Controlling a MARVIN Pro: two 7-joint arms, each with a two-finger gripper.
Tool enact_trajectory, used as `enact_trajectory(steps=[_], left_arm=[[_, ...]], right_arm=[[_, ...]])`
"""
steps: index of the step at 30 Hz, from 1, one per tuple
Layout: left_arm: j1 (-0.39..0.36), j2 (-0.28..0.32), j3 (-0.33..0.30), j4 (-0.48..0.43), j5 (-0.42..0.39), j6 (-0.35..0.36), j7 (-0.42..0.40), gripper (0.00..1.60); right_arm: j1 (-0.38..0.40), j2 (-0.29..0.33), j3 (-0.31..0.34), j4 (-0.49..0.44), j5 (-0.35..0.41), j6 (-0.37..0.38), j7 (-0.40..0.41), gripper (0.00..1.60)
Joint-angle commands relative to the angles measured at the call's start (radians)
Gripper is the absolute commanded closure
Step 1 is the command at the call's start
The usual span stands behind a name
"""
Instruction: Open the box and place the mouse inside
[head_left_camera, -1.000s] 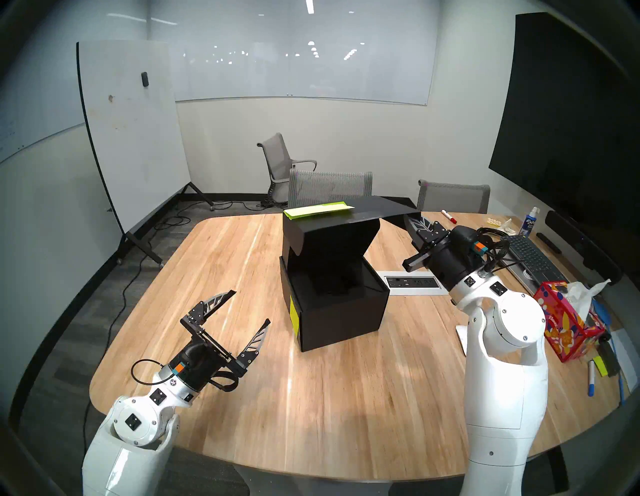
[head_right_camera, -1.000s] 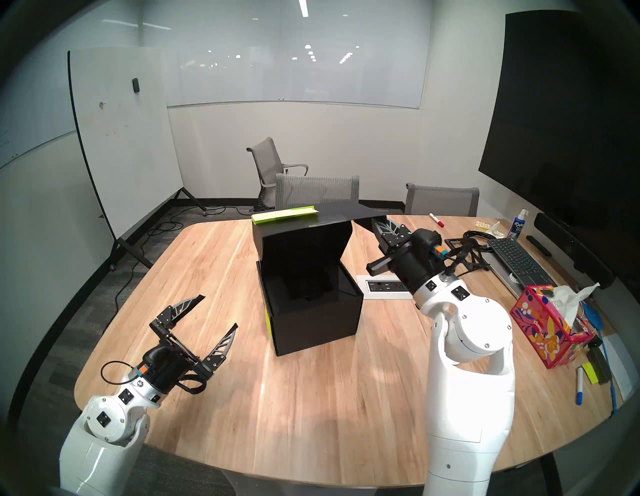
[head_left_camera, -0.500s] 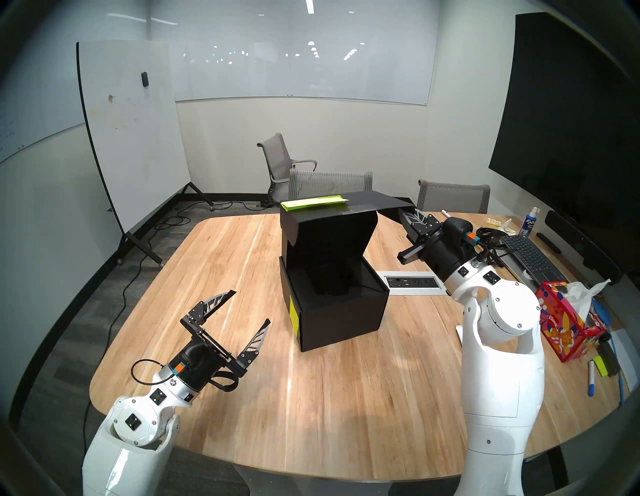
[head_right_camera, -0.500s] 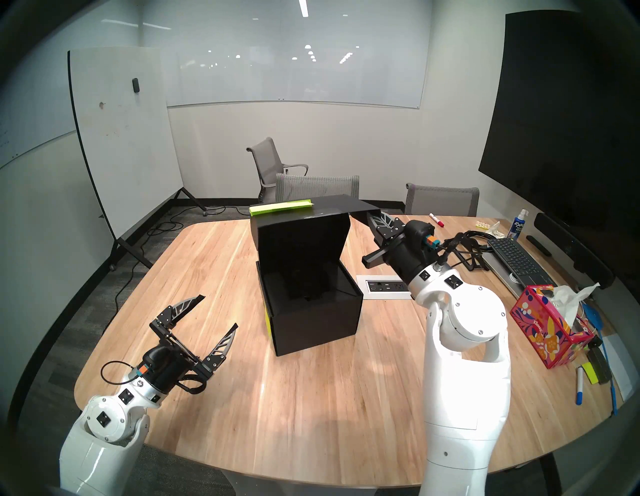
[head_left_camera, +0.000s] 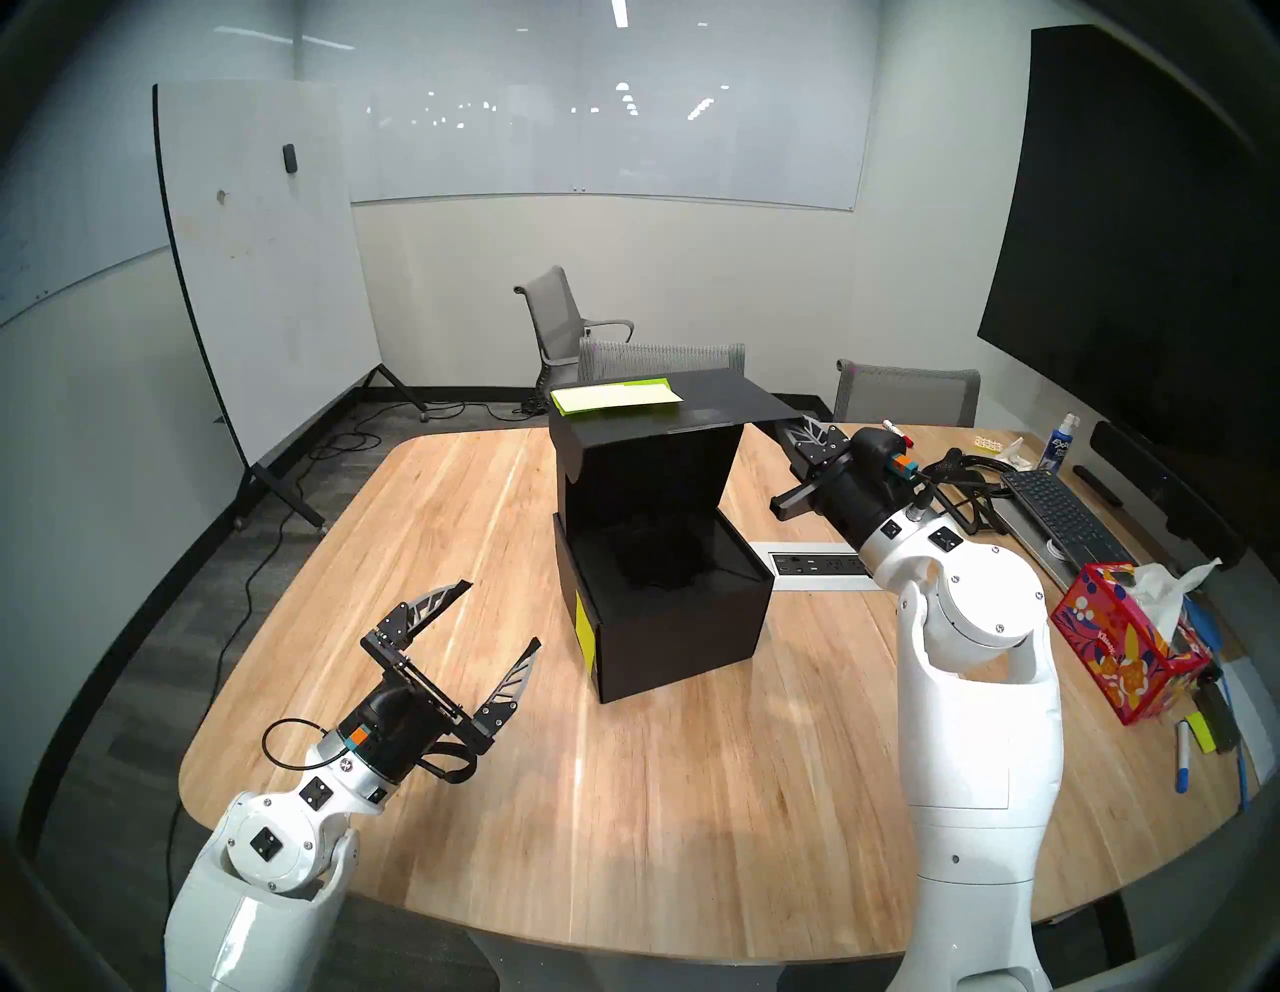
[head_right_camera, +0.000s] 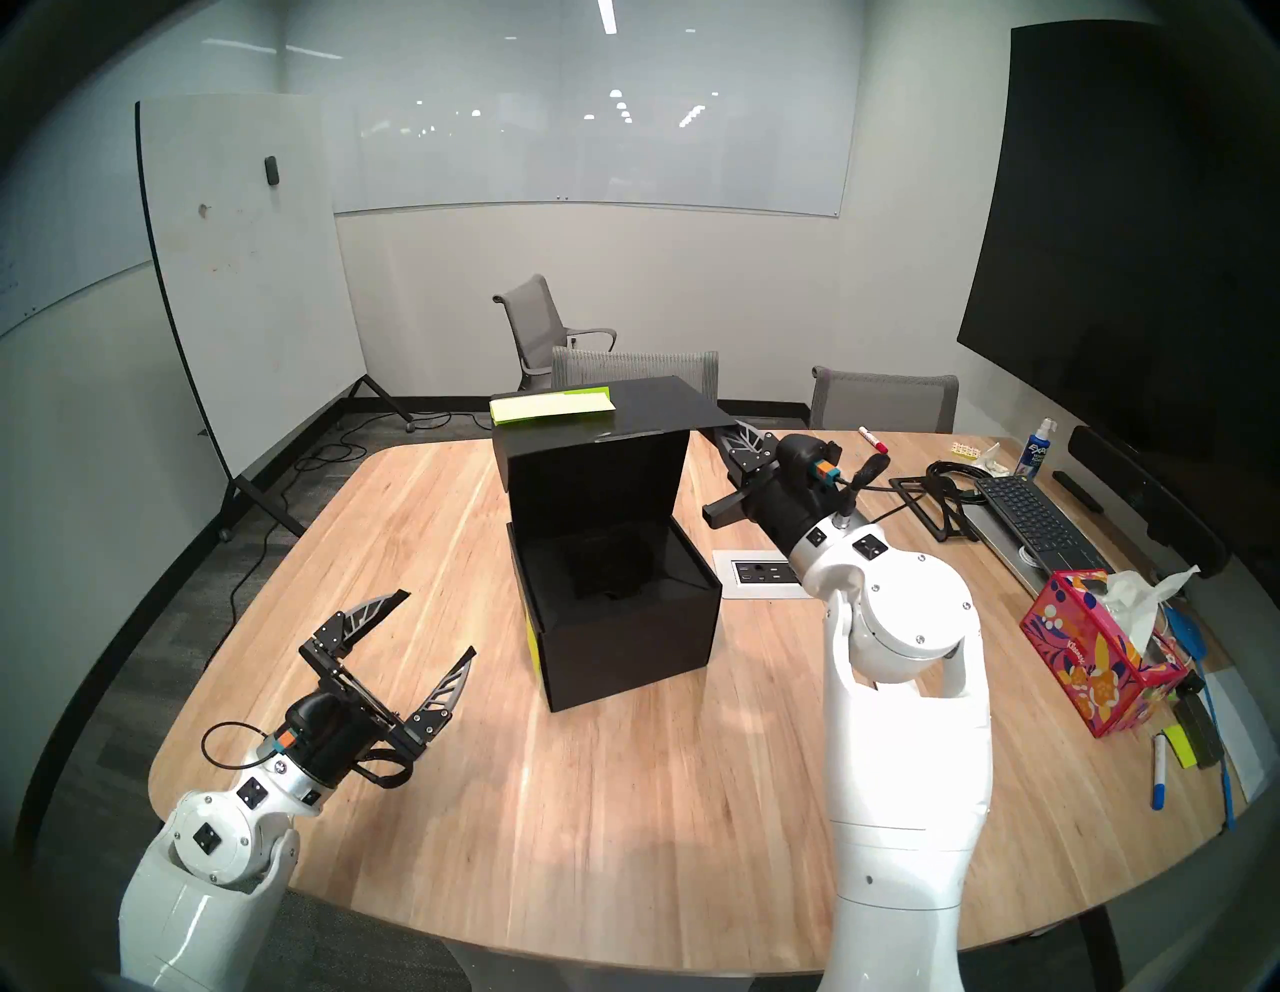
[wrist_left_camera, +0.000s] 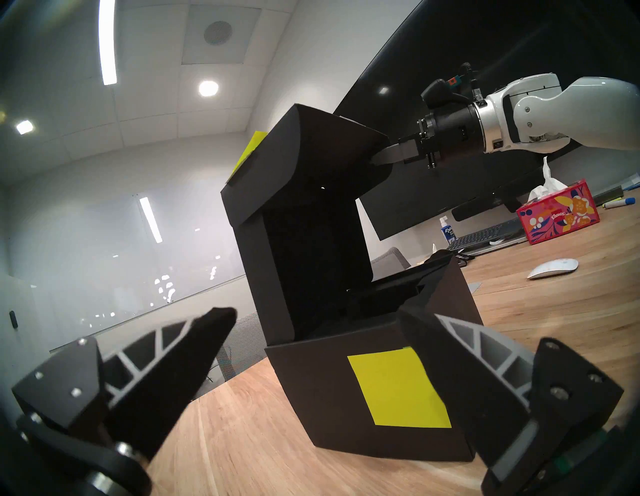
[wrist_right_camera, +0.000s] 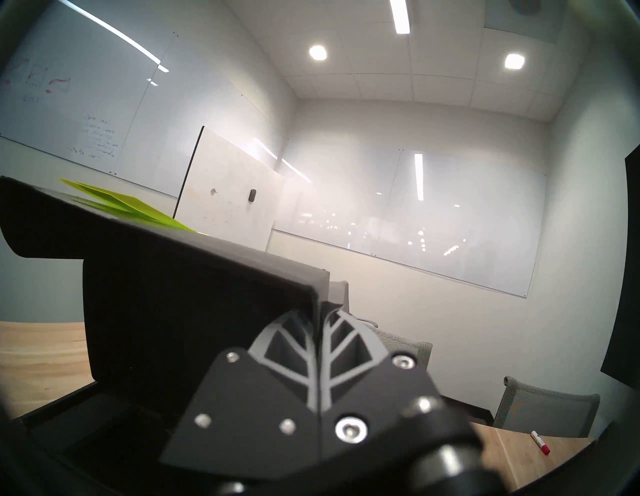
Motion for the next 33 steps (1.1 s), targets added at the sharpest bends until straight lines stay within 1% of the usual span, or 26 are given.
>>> enact_trajectory(steps=[1, 7, 16, 33], left_arm=[[-0.001, 0.002, 0.001, -0.022, 0.001, -0.003, -0.002, 0.0], [-0.002, 0.002, 0.001, -0.021, 0.001, -0.003, -0.003, 0.0], [-0.002, 0.001, 0.001, -0.021, 0.001, -0.003, -0.003, 0.0], [-0.001, 0.001, 0.001, -0.022, 0.001, -0.003, -0.003, 0.0]], right_arm=[[0.017, -0.007, -0.021, -0.013, -0.004, -0.008, -0.001, 1.6], [0.037, -0.002, -0.01, -0.027, -0.002, -0.001, 0.001, 1.6], [0.039, -0.001, -0.006, -0.056, -0.001, 0.007, 0.01, 1.6], [0.036, -0.014, -0.007, -0.052, -0.005, 0.006, 0.019, 1.6]])
